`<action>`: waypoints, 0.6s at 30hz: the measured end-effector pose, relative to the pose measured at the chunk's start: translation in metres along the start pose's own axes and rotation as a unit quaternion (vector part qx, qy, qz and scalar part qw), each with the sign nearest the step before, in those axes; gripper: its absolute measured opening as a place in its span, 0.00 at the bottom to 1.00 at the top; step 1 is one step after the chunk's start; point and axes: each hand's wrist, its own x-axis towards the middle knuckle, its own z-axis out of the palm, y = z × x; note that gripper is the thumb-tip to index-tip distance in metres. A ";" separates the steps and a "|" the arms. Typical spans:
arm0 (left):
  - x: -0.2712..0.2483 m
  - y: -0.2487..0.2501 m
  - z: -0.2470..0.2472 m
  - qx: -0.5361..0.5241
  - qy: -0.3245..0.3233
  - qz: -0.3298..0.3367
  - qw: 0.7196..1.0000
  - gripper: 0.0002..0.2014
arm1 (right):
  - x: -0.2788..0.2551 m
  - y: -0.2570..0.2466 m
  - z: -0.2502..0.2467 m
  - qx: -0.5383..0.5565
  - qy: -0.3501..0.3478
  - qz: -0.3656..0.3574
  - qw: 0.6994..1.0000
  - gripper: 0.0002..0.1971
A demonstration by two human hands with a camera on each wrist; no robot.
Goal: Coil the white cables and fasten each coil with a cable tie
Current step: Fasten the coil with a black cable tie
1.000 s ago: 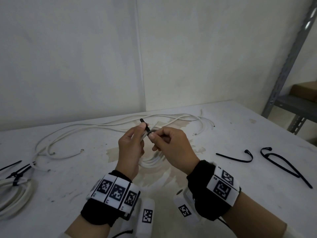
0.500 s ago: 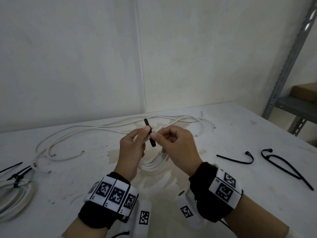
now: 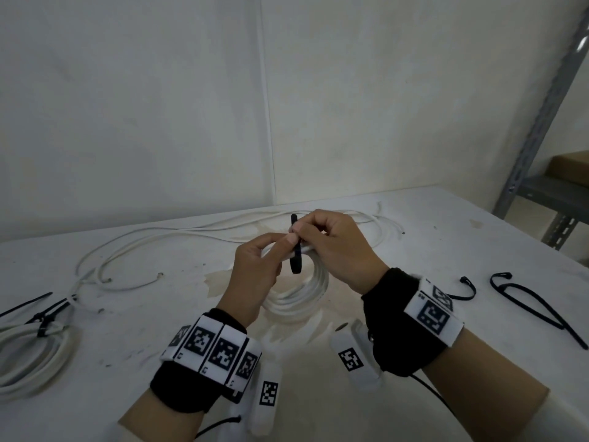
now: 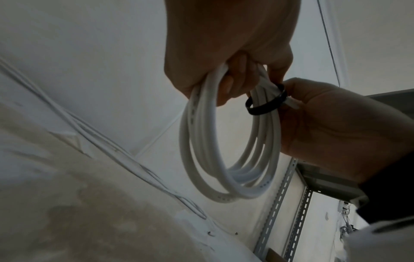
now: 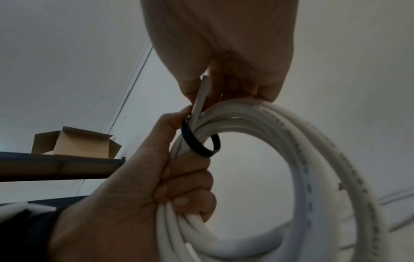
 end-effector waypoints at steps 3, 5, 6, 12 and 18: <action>-0.002 0.004 0.003 0.009 -0.015 0.021 1.000 0.08 | 0.009 -0.007 -0.006 0.006 0.059 -0.021 0.998 0.11; -0.005 0.003 0.003 -0.002 -0.014 0.021 1.000 0.08 | 0.014 -0.013 -0.010 0.023 0.075 -0.030 0.996 0.12; -0.006 0.003 0.003 -0.008 -0.011 0.020 1.000 0.07 | 0.015 -0.015 -0.011 0.027 0.068 -0.031 0.997 0.11; -0.013 0.007 0.002 -0.019 -0.003 0.020 1.000 0.11 | 0.007 -0.014 -0.011 -0.009 -0.028 -0.031 0.999 0.07; -0.011 0.010 0.009 -0.016 0.007 0.004 1.000 0.12 | 0.002 -0.010 -0.004 -0.056 0.033 -0.077 0.995 0.09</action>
